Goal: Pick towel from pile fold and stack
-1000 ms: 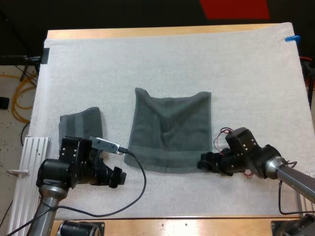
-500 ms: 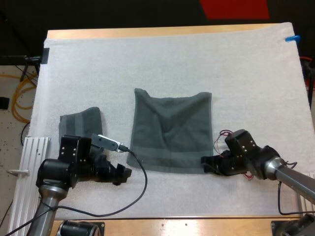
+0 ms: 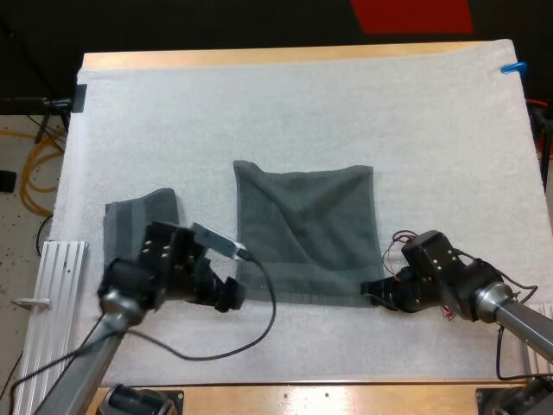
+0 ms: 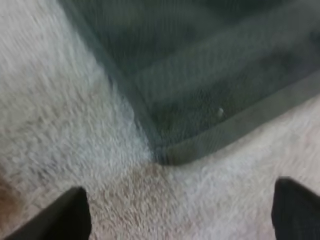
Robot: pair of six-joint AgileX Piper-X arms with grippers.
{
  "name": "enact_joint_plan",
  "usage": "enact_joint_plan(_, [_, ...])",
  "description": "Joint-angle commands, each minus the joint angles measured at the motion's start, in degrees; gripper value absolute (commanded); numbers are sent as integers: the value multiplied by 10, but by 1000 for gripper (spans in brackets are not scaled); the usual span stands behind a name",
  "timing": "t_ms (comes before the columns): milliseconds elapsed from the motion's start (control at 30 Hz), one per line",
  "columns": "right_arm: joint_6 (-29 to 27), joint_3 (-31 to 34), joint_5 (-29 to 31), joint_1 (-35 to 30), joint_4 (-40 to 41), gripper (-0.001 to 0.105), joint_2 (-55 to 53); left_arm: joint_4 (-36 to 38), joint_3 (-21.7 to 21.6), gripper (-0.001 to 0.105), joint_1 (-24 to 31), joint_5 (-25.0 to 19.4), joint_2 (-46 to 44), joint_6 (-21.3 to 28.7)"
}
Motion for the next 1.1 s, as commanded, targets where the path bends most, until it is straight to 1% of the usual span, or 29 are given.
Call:
enact_joint_plan(0, [-7,1,3,0,9,0,-5,-16,0,72,-11,-16,17,-8])
enact_joint_plan(167, [-7,1,3,0,9,0,-5,-77,0,72,-43,-11,107,-31])
enact_joint_plan(367, [-7,1,3,0,9,0,-5,-102,0,72,-49,-11,189,-36])
enact_joint_plan(467, [-11,1,3,0,9,0,-5,-112,0,72,-49,-11,214,-36])
enact_joint_plan(600, [-16,1,3,0,9,0,-5,-122,0,72,-49,-9,219,-31])
enact_joint_plan(700, [-15,1,3,0,9,0,-5,-122,0,67,-50,26,219,-27])
enact_joint_plan(767, [-15,1,3,0,9,0,-5,-121,0,60,-53,58,219,-27])
enact_joint_plan(800, [-15,1,3,0,9,0,-5,-121,0,58,-55,67,219,-27])
enact_joint_plan(867, [-15,1,3,0,9,0,-5,-121,0,50,-65,90,219,-27])
enact_joint_plan(933, [-15,1,3,0,9,0,-5,-121,0,46,-72,91,219,-27])
enact_joint_plan(1067, [-15,1,3,0,11,0,-5,-121,0,45,-78,71,219,-27])
